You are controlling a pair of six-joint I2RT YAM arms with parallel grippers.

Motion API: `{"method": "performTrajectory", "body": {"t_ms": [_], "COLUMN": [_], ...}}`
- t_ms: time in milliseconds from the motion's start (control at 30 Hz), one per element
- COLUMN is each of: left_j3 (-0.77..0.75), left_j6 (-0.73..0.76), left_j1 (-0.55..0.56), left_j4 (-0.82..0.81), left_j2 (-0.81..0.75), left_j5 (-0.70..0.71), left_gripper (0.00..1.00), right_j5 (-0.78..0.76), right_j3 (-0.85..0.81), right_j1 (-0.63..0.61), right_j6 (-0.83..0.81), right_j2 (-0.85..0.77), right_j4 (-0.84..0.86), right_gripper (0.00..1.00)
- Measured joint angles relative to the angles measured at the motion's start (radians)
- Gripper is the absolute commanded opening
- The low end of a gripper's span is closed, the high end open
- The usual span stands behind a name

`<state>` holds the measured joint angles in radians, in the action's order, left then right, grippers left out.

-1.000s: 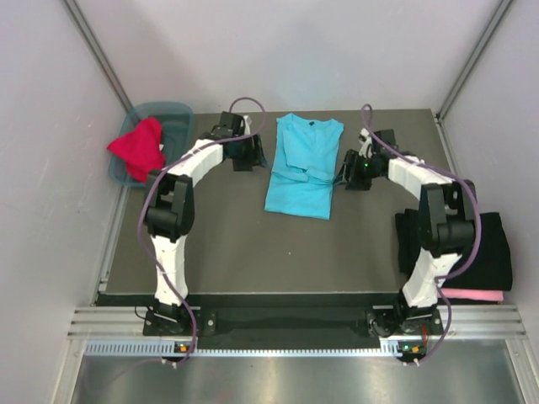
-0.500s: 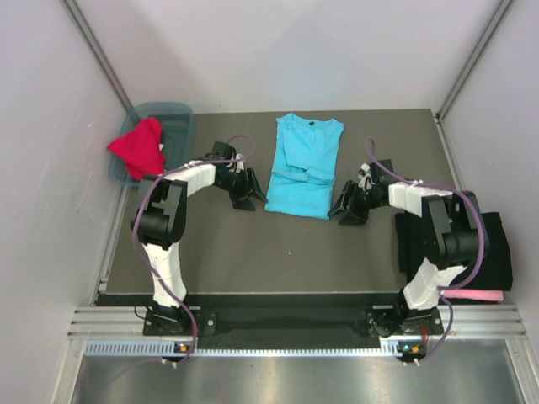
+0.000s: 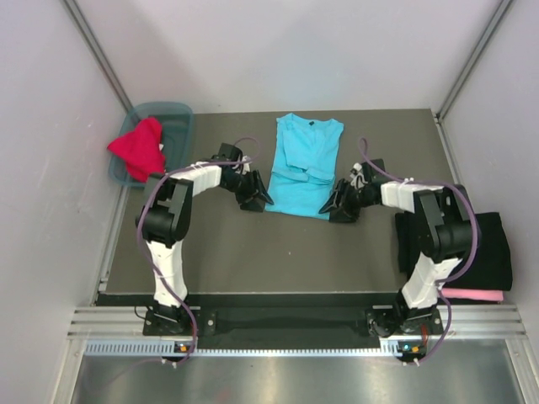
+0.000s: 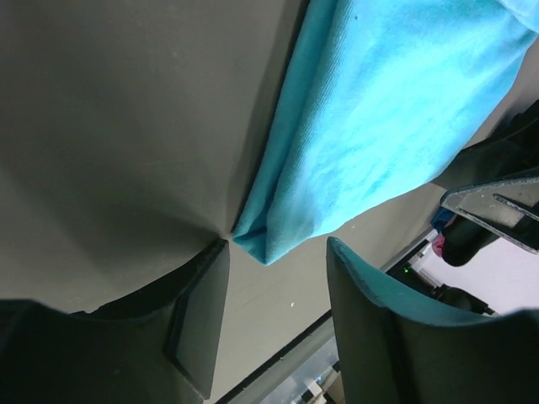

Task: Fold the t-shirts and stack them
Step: Fold the tshirt

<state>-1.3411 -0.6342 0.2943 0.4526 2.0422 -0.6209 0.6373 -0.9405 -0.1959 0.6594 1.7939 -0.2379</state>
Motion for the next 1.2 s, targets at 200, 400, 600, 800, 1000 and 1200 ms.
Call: {"method": "performTrajectory", "body": {"t_ms": [200,400,600,800,1000,1200], "left_j3": [-0.02,-0.029,-0.031,-0.031,-0.047,-0.064], "left_j6": [-0.012,-0.022,-0.021,0.01,0.054,0.084], "left_j1": [0.017,0.027,0.03,0.031,0.036,0.05], "left_j4": [-0.006,-0.013,-0.012,0.006,0.036,0.043], "left_j2": [0.028,0.058,0.059,0.016,-0.112,-0.183], "left_j5": [-0.015,-0.011,-0.011,0.008,0.013,0.013], "left_gripper": [0.45,0.0,0.0,0.0,0.0,0.0], "right_j5": [0.011,0.016,0.016,0.02,0.034,0.04], "right_j3": [-0.012,-0.022,-0.023,-0.021,-0.015,0.042], "right_j1": [0.0,-0.001,-0.001,0.0,0.016,0.022], "right_j6": [0.015,0.023,0.032,0.016,-0.028,-0.05], "right_j2": [0.022,0.055,0.068,0.028,-0.134,-0.28], "right_j4": [0.013,0.019,0.026,-0.003,-0.061,-0.089], "right_gripper": [0.46,0.0,0.0,0.0,0.0,0.0]}}
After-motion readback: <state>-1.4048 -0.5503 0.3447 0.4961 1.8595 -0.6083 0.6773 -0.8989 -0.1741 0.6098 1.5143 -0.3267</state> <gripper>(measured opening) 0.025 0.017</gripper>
